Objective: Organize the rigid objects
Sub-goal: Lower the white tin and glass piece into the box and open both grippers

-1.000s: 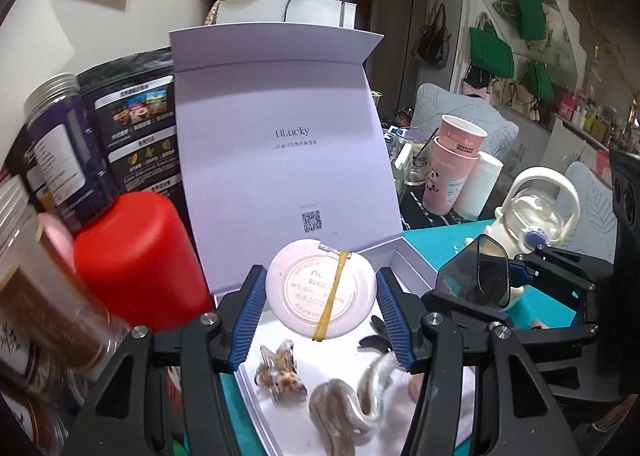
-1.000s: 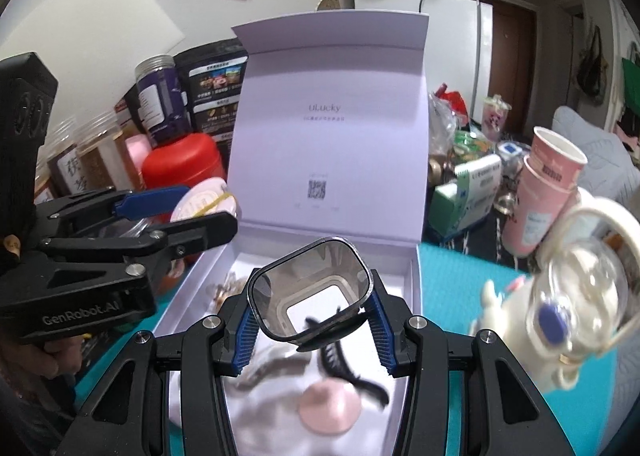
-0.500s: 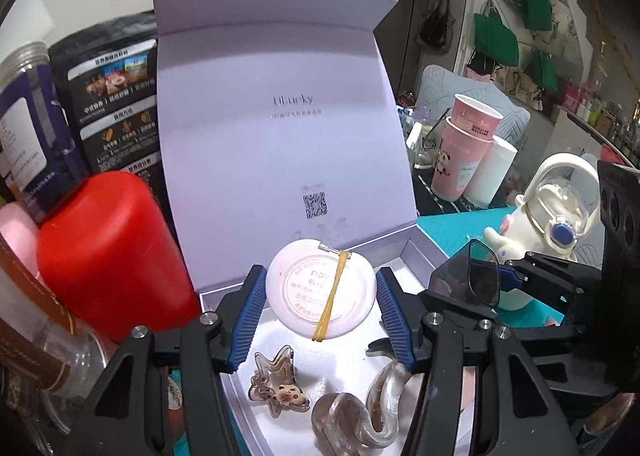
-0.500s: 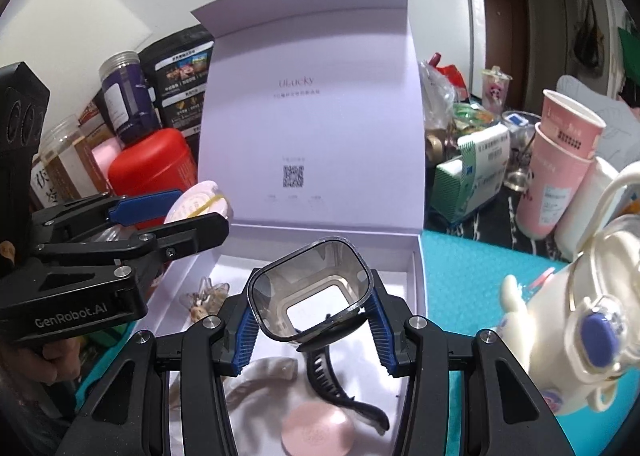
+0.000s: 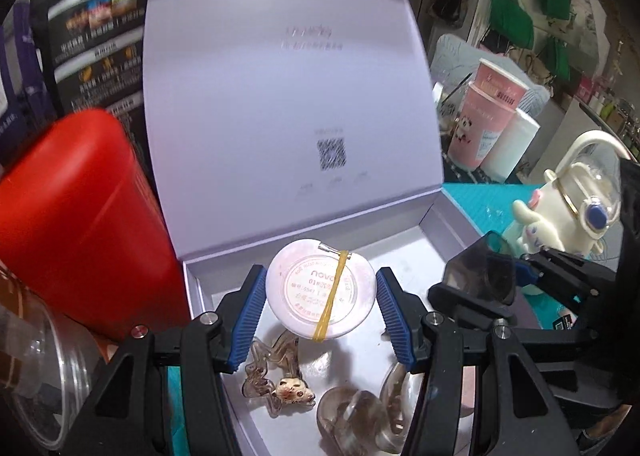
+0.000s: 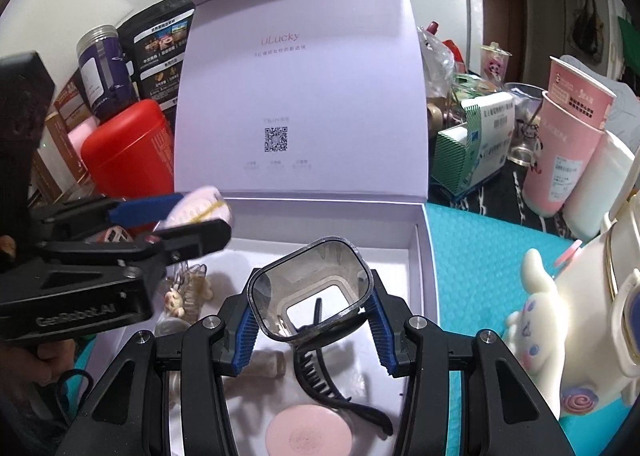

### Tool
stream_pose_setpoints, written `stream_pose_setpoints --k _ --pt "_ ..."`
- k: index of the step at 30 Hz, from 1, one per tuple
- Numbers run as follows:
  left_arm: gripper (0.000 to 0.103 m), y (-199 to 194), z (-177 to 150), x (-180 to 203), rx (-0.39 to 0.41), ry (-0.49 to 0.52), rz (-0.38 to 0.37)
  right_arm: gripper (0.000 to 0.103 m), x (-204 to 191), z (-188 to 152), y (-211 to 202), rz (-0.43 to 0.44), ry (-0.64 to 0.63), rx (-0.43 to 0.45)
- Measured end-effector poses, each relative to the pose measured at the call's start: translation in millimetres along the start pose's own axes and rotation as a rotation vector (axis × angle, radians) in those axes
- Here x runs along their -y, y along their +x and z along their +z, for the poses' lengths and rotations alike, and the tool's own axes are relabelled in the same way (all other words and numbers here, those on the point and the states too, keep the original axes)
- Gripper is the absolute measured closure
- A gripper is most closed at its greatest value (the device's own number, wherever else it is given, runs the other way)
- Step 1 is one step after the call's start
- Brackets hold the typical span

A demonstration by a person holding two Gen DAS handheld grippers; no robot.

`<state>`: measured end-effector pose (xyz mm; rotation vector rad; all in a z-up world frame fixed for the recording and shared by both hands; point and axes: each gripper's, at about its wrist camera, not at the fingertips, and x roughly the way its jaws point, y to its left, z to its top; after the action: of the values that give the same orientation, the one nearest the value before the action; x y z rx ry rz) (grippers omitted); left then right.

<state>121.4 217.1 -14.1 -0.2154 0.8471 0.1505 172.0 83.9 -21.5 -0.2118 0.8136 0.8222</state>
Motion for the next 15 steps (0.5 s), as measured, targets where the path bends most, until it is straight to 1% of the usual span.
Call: stream_pose_setpoints --k 6,8,11,15 --pt "0.048 14 -2 0 -0.066 -0.01 -0.014 0.055 1 -1 4 -0.037 0.004 -0.038" --pt "0.048 18 -3 0 -0.081 -0.007 -0.01 0.055 1 -1 4 -0.032 0.005 -0.048" --pt "0.048 20 -5 0 -0.096 -0.007 -0.008 0.055 0 -1 5 -0.045 -0.005 -0.055" --pt "0.048 23 -5 1 -0.1 -0.004 0.018 0.055 -2 -3 5 -0.05 -0.016 -0.057"
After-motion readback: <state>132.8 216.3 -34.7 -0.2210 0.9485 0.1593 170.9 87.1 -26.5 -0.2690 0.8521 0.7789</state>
